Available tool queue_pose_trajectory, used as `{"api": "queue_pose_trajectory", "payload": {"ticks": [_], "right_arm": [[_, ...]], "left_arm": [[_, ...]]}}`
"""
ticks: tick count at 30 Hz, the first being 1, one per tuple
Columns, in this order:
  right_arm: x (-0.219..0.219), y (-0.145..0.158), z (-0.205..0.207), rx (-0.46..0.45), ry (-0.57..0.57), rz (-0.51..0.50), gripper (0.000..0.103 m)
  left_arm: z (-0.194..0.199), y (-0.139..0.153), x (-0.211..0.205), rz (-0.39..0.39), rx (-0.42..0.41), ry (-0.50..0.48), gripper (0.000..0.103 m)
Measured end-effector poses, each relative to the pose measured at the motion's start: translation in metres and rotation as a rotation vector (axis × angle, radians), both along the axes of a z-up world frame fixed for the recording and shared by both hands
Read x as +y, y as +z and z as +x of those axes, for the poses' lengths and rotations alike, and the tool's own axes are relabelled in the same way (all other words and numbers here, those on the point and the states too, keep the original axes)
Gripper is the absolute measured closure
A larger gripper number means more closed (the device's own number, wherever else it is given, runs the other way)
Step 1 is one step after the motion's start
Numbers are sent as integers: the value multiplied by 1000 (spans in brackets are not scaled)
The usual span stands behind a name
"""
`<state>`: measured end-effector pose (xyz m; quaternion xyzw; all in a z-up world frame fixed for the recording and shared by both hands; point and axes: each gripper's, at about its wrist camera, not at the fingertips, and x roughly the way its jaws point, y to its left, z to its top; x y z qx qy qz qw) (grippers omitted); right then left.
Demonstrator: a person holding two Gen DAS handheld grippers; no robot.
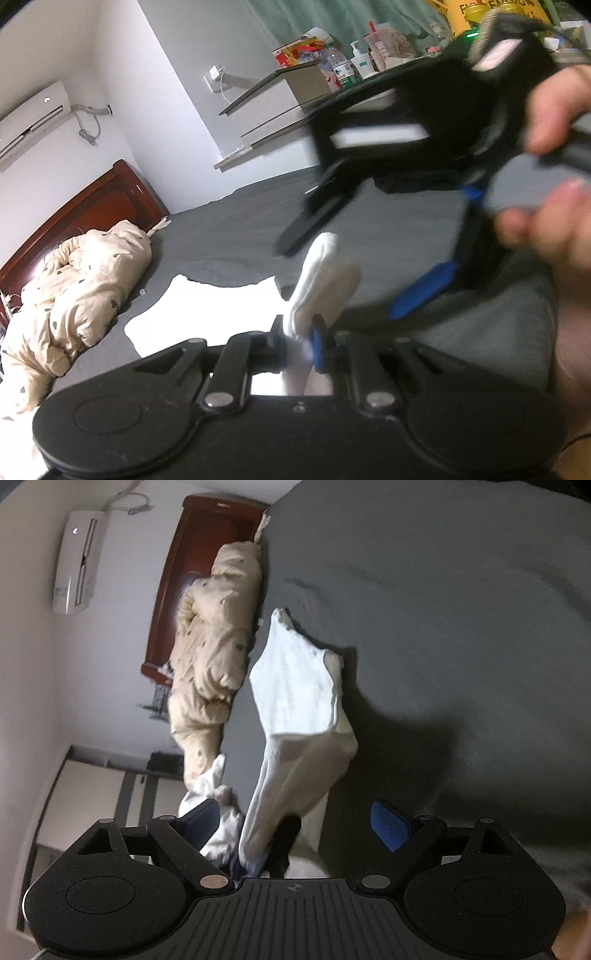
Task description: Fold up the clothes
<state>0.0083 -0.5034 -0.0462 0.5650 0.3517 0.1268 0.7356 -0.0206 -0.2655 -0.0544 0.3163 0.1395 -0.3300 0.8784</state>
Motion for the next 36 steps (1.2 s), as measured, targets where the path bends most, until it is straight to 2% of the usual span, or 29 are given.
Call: {"api": "queue_pose_trajectory", "payload": {"ticks": [4, 6, 8, 9, 13, 16, 18, 22, 24, 29, 32, 34, 35, 36], "right_arm": [[8, -3, 19, 19, -36, -23, 16], [11, -4, 23, 51, -53, -75, 40], [13, -7, 25, 84, -66, -128, 55], [13, -9, 24, 94, -71, -137, 58], [9, -21, 20, 142, -89, -162, 59], [5, -27, 18, 155, -94, -145, 59], [3, -27, 16, 152, -82, -142, 58], [4, -24, 15, 137, -37, -146, 58], [6, -23, 14, 125, -15, -155, 58], [14, -19, 12, 83, 1, -190, 59], [16, -16, 13, 71, -13, -193, 62], [18, -14, 15, 68, -21, -210, 77], [19, -13, 17, 69, -22, -225, 89], [20, -12, 18, 69, -19, -244, 94]], "left_arm": [[4, -3, 1, 10, 1, -36, 89], [3, -7, 1, 19, 6, -46, 89], [2, -13, 0, 33, 16, -48, 88], [0, -17, -1, 43, 18, -53, 86], [-19, -29, 1, 96, 7, -86, 69], [-34, -43, 8, 175, -25, -94, 63], [-39, -52, 16, 218, -37, -78, 62], [-38, -49, 37, 195, 2, -4, 57], [-37, -48, 45, 211, 2, 15, 57], [-35, -54, 53, 327, -78, -33, 58], [-35, -55, 53, 348, -89, -77, 62], [-32, -54, 52, 338, -70, -81, 87], [-31, -53, 52, 329, -58, -75, 91], [-30, -51, 53, 312, -40, -69, 96]]}}
